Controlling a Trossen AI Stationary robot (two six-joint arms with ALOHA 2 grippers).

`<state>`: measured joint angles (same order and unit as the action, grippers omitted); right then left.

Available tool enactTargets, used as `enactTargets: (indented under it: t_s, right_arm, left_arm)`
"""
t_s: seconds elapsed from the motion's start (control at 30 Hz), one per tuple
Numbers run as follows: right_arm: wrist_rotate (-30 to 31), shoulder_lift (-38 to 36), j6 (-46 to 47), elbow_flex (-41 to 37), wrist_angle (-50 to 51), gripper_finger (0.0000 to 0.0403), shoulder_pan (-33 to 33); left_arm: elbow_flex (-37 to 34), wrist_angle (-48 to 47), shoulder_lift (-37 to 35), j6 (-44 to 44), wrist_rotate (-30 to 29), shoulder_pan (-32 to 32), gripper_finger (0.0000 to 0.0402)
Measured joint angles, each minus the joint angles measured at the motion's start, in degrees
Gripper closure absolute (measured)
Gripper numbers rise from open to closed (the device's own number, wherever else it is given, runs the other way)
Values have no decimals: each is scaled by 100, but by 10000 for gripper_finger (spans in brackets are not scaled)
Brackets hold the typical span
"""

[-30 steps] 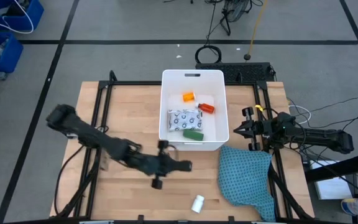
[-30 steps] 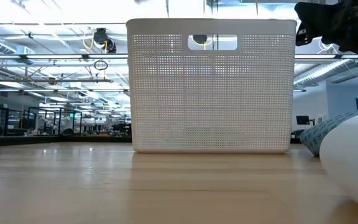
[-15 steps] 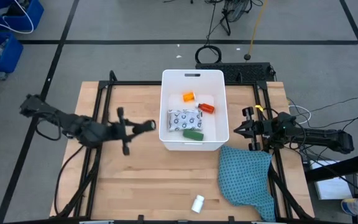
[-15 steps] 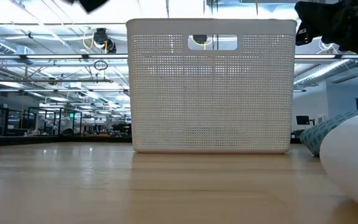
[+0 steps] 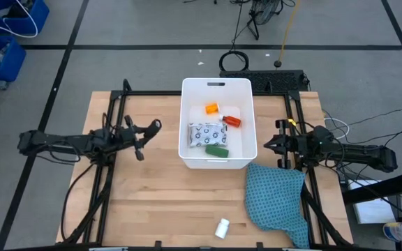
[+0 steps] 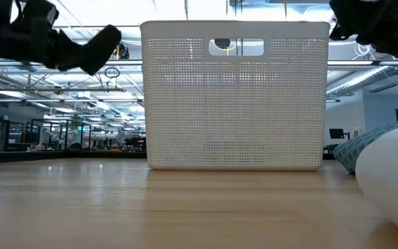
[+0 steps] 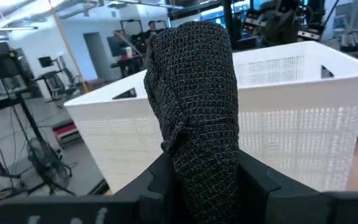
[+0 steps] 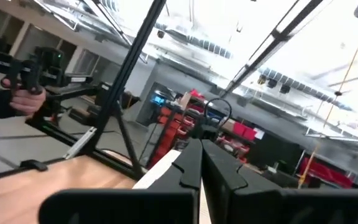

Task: Pick & place medical supplies in basket/bin
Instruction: Put the black bandage into the white bin

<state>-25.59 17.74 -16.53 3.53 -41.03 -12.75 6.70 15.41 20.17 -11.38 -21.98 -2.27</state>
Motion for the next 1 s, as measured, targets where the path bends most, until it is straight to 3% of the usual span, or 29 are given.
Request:
enactTargets:
  t_s: [0.33,0.57,0.7,0.8,0.9,1.0]
  right_arm:
    - [1175,2,-221,0,449,403,-2]
    - [1221,20,-221,0,442,403,-2]
    - [1214,20,-222,0,439,403,-2]
    - [1212,20,-238,0,360,403,-2]
    - [1212,20,-274,0,214,403,-2]
    - [1210,20,-396,0,99,403,-2]
  left_arm:
    - [-446,234,17,508,351,719,293]
    - [-340,569,17,707,382,1106,294]
    - [197,584,74,646,933,1268,310]
    - [850,594,362,472,690,1341,317]
    - [1691,422,1001,268,270,1459,318]
    - [2696,343,1943,-38,468,1620,318]
